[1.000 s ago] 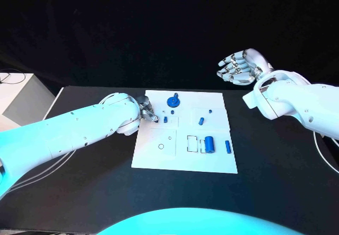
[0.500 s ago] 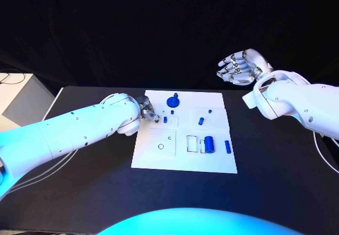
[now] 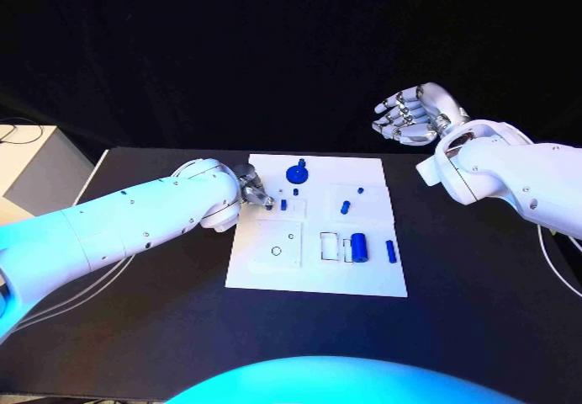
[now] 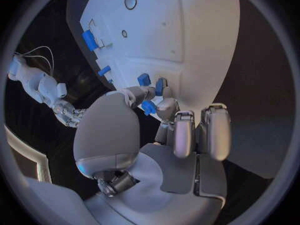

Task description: Assemble the parts on the task board

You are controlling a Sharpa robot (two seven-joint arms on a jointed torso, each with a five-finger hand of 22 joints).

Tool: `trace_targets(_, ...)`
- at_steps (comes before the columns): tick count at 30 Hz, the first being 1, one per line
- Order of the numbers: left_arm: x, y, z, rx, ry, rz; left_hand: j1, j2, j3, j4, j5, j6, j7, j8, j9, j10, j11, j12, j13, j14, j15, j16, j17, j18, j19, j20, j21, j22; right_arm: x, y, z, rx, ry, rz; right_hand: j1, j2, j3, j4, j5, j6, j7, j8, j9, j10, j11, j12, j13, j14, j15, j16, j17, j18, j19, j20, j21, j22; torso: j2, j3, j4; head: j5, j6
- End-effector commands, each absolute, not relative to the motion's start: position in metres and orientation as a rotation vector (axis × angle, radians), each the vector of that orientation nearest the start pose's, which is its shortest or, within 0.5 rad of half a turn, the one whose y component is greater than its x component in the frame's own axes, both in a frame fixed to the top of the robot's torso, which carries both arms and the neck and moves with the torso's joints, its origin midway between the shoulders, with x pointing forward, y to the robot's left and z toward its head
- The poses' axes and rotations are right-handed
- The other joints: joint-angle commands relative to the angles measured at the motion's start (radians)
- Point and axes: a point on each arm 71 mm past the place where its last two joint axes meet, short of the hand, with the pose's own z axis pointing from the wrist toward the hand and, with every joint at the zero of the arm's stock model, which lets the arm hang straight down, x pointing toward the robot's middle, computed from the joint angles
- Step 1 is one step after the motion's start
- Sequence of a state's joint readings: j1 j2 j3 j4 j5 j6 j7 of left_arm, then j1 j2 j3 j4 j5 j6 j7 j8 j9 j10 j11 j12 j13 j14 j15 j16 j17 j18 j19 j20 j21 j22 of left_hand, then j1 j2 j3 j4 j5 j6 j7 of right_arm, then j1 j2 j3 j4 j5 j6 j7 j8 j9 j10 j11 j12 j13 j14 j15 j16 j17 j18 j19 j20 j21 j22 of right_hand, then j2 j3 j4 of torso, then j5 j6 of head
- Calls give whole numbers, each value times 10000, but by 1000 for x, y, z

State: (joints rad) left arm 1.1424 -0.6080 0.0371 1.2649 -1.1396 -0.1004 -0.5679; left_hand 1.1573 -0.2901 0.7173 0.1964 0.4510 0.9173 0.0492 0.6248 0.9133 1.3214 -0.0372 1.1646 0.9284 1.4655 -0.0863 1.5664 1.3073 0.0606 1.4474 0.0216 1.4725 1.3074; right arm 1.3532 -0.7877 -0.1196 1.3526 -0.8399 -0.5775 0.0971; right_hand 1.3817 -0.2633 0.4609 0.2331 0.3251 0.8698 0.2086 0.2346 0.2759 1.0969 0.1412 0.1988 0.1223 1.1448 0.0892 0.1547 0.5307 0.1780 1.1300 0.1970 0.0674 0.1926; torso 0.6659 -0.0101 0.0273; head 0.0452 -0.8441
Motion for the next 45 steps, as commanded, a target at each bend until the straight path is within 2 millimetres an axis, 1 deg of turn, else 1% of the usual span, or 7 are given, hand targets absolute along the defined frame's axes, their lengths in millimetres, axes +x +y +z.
trace_targets(1,522,177,-241,-3736,21504,-3630,193,25,1003,-1125,56,160,-186,-63,248,-22,-53,-30,12,1053,-104,44,2635,-106,14,-79,6,450,536,-236,-131,3679,14047,8531,-115,-7,9,-70,24,25,77,-32,-10,-21,62,-69,-8,-24,32,-23,-9,58,-59,26,-43,-9,1,-9,0,-9,-5)
trace_targets(6,522,178,-241,-3670,21448,-3535,416,54,1264,-1337,245,183,-66,-49,308,-10,21,-58,30,1053,-52,44,2635,-109,21,-72,8,455,536,-236,-131,3690,14048,8536,-127,-4,9,-66,40,26,82,-36,-11,-19,65,-71,-22,-27,37,-36,-18,58,-67,30,-43,-27,1,-12,1,-6,-8)
trace_targets(13,523,179,-240,-3433,21309,-3280,496,38,1391,-1464,421,261,-36,-27,344,26,45,-35,82,1053,-30,44,2635,-113,37,-53,20,480,536,-236,-131,3707,14044,8545,-160,3,2,-51,60,29,90,-42,-12,-15,71,-73,-47,-27,44,-55,-35,58,-77,38,-41,-60,-2,-16,2,0,-17)
trace_targets(22,524,181,-239,-3296,21042,-2934,516,18,1461,-1558,606,348,-35,-23,357,81,45,4,144,1053,-28,44,2635,-130,88,-44,61,563,536,-237,-131,3730,14044,8564,-217,20,-10,-22,100,29,100,-55,-15,-17,80,-80,-87,-26,54,-84,-59,59,-90,49,-38,-111,-7,-17,11,8,-16)
trace_targets(35,524,178,-238,-3131,21003,-2840,455,0,1496,-1654,902,437,-46,-20,388,156,36,58,235,1053,-36,44,2635,-149,145,-45,108,655,536,-236,-131,3740,14060,8579,-242,29,-14,-10,141,28,102,-63,-17,-17,83,-83,-111,-22,57,-99,-73,61,-95,54,-35,-142,10,-14,-10,15,-12)
trace_targets(41,521,174,-241,-3270,21480,-3091,186,-5,1331,-1558,951,441,-73,-21,435,202,27,58,249,1053,-34,44,2635,-156,159,-33,118,683,535,-237,-131,3742,14060,8580,-246,29,-15,-12,167,27,103,-68,-18,-19,84,-85,-124,-22,58,-108,-80,61,-98,57,-34,-158,0,-6,-4,2,-27)
trace_targets(45,521,173,-242,-3446,21613,-3251,-351,8,949,-1189,880,401,-253,-3,537,274,-89,65,287,1053,-104,44,2635,-156,159,-57,108,689,535,-237,-131,3746,14058,8576,-250,31,-11,-22,256,27,105,-80,-20,-20,86,-89,-161,-23,62,-136,-103,62,-107,63,-33,-206,-3,-8,-1,-4,-28)
